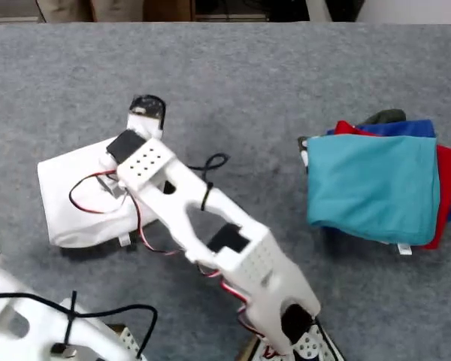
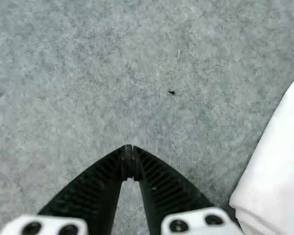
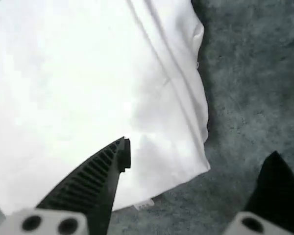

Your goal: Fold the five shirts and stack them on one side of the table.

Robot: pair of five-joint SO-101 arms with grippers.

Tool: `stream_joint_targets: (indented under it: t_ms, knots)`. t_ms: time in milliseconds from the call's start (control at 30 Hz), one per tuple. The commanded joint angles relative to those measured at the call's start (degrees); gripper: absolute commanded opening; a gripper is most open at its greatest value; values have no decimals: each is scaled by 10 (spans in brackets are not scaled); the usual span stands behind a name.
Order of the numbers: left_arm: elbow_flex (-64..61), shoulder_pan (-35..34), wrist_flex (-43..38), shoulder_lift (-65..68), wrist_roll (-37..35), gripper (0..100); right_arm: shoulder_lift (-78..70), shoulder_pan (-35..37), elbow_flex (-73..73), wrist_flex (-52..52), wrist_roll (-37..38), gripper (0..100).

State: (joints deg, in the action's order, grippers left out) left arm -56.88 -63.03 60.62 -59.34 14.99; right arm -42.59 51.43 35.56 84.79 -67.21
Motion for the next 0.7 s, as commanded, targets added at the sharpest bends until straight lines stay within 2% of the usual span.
stream_joint_targets:
  t_ms: [0, 67, 300, 533, 667]
  knots:
    - [4, -6, 4, -30, 6, 19, -23, 7, 43, 4, -23, 395]
    - [4, -6, 4, -38, 6, 19, -38, 7, 47, 10, -30, 348]
    - [4, -3, 47, -41, 4, 19, -86, 7, 56, 6, -43, 53]
    - [5, -3, 47, -44, 6, 19, -99, 3, 86, 33, -37, 51]
    - [5, -4, 48, -44, 6, 19, -99, -4, 139, 78, 8, 5]
